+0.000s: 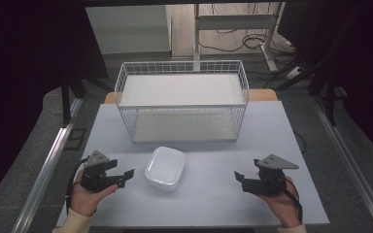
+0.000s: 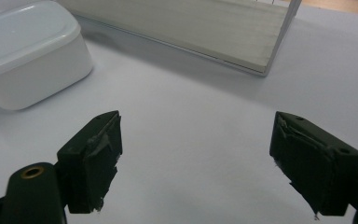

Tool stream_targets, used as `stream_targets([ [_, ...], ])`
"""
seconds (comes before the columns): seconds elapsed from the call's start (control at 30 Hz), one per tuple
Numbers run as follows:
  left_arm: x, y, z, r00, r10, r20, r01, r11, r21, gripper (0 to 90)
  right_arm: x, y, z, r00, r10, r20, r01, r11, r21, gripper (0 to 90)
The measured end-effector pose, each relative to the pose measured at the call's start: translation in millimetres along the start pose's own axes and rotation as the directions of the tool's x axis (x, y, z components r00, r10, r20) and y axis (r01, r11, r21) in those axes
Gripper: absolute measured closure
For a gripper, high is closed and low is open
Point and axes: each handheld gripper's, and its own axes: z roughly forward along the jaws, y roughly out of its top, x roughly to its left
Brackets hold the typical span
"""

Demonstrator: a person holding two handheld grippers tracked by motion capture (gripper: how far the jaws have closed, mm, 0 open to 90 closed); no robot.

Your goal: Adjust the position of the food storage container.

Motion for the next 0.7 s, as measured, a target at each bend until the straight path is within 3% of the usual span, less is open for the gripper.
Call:
stream_targets([
  [0.3,1.8,1.0,-5.3,0.9998,-0.012,0.012,0.013,0.9999,-0.011,24.9,-6.3,1.3,-4.8,0.9985,0.05,-0.021,-0.05,0.999,0.0,18.4],
  [0.7,3.8,3.0,-11.1,0.9996,-0.013,0.023,0.013,0.9998,-0.017,27.7,-4.3,3.9,-6.6,0.9983,0.043,-0.038,-0.043,0.999,0.002,21.8],
])
